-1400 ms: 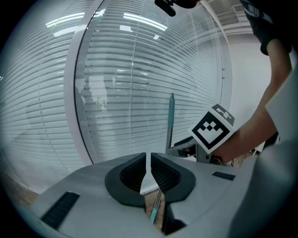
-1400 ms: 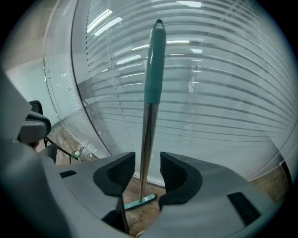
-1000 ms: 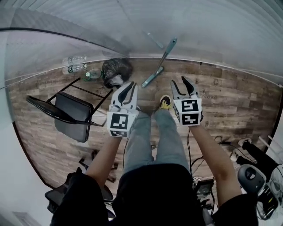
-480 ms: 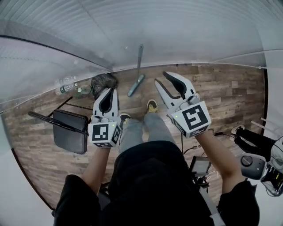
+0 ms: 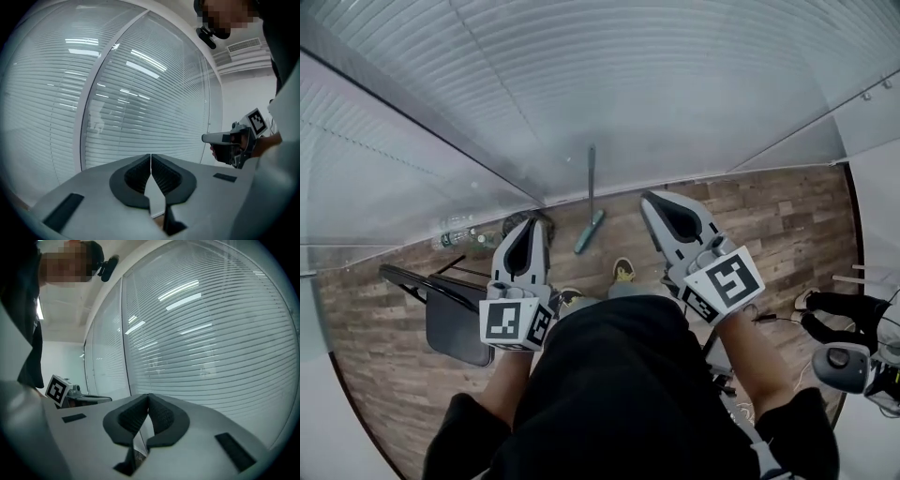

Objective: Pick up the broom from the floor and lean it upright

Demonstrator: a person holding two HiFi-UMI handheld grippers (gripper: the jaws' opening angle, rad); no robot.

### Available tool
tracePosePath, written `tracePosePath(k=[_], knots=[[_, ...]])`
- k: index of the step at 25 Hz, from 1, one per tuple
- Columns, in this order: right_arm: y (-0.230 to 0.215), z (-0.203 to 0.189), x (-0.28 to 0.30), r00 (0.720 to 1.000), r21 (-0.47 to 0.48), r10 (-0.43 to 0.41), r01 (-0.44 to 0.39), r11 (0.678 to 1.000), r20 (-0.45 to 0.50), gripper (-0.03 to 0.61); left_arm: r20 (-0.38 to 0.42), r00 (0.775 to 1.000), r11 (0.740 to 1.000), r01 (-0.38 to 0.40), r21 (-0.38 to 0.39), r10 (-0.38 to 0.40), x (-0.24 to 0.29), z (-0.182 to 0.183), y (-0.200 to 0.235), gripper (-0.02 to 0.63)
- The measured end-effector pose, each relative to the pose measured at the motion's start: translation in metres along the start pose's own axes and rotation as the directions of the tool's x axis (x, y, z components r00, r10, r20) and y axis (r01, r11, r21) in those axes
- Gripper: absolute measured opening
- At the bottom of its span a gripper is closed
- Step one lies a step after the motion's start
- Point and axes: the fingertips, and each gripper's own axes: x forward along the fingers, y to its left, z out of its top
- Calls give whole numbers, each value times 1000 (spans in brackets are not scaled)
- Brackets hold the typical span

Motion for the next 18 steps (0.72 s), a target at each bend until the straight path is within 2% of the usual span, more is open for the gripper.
tracePosePath(k=[5, 11, 18], knots=[[-13, 2, -26, 997, 43, -75, 74, 996, 25, 18, 12, 1000, 1000, 24, 1, -24, -7, 9, -13, 23], [-33, 9, -45, 988, 7, -152, 152, 988, 32, 18, 17, 999, 999, 34, 7, -34, -6, 17, -24, 22], [-45, 11, -43, 981, 10, -189, 189, 982, 46, 18, 34, 999, 999, 42, 0, -42, 4, 27, -20, 21]])
